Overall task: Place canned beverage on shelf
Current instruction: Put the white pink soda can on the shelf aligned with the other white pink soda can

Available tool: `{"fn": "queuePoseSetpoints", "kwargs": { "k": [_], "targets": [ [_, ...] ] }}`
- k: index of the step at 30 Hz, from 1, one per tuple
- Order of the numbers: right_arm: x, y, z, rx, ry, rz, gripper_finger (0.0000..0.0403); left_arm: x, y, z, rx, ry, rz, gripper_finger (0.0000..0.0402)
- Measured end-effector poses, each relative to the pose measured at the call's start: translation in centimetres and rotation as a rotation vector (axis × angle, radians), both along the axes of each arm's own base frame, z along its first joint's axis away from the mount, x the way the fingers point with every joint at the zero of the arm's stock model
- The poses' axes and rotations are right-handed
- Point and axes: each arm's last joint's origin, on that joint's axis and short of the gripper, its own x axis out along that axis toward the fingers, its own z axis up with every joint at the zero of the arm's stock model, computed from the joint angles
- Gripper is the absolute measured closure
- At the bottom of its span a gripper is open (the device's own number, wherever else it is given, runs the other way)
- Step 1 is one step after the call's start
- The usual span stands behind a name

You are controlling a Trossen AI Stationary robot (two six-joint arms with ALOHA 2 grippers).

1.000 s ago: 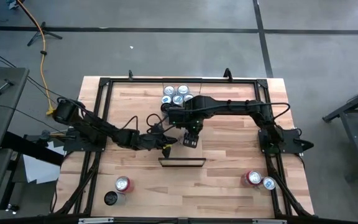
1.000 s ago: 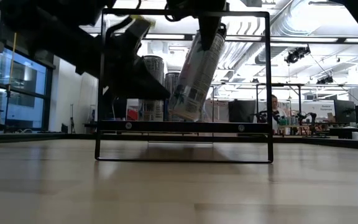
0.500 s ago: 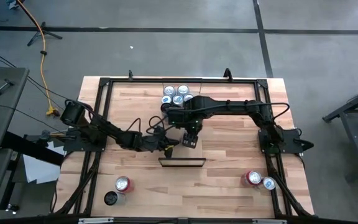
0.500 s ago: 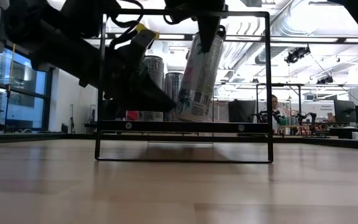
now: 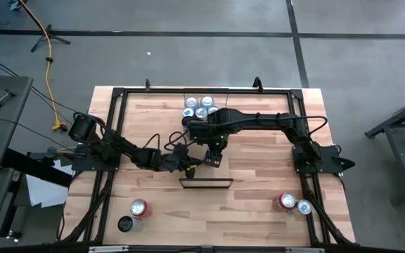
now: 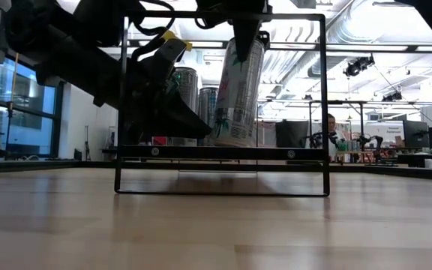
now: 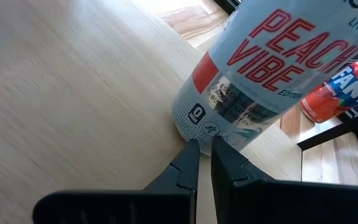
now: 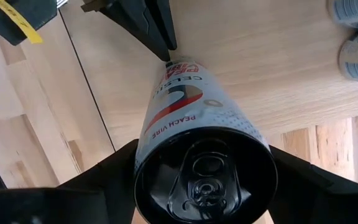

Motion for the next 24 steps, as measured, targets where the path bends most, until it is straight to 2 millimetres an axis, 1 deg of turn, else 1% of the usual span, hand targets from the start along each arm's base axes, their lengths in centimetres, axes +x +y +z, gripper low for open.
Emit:
{"fn": "queuePoseSetpoints", "kwargs": {
  "k": [11, 15, 24],
  "targets": [
    [0.28, -0.01, -0.01, -0.012, -0.025, -0.013, 0.0139, -0.02, 0.01, -0.04, -0.001, 0.005, -0.002, 0.0401],
    [0.57, -0.02, -0.01, -0.012, -0.049, -0.059, 0.0139, -0.03, 0.02, -0.07, -0.001, 0.007, -0.002, 0.0401],
    [0.67, -0.14, -0.01, -0.041, -0.06, -0.066, 0.0139, -0.03, -0.02, -0.09, -0.008, 0.009, -0.018, 0.0401]
  ]
}}
